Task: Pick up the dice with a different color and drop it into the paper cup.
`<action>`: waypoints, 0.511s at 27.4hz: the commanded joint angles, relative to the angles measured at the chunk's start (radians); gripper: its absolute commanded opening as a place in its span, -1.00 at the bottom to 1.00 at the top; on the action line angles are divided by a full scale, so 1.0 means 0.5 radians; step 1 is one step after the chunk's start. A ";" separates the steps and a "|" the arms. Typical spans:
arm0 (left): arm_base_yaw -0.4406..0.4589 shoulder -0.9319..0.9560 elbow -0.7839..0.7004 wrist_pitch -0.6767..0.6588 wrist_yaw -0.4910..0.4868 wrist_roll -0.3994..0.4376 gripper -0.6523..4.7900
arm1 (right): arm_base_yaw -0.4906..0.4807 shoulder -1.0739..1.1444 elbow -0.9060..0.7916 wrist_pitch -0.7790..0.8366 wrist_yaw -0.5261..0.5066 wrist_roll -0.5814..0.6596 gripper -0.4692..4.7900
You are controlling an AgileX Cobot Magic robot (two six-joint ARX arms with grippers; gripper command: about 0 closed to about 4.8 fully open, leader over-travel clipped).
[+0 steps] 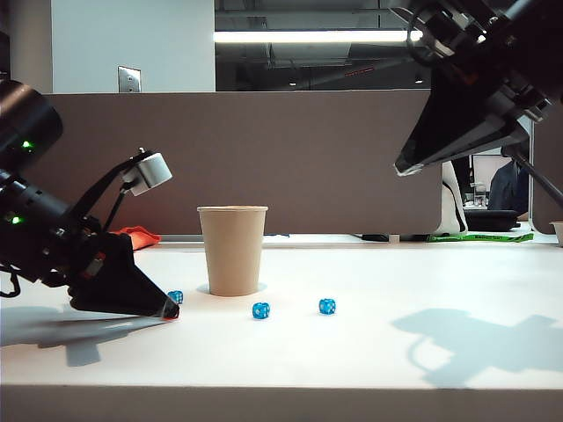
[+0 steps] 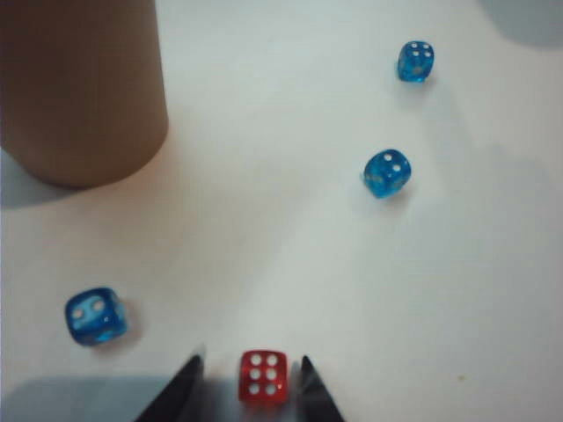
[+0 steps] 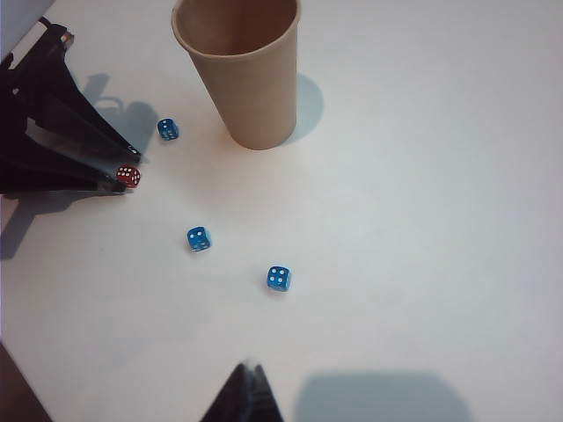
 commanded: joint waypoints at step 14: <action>0.001 -0.005 0.009 0.004 -0.014 -0.005 -0.26 | 0.001 -0.005 0.005 0.019 0.001 -0.005 -0.82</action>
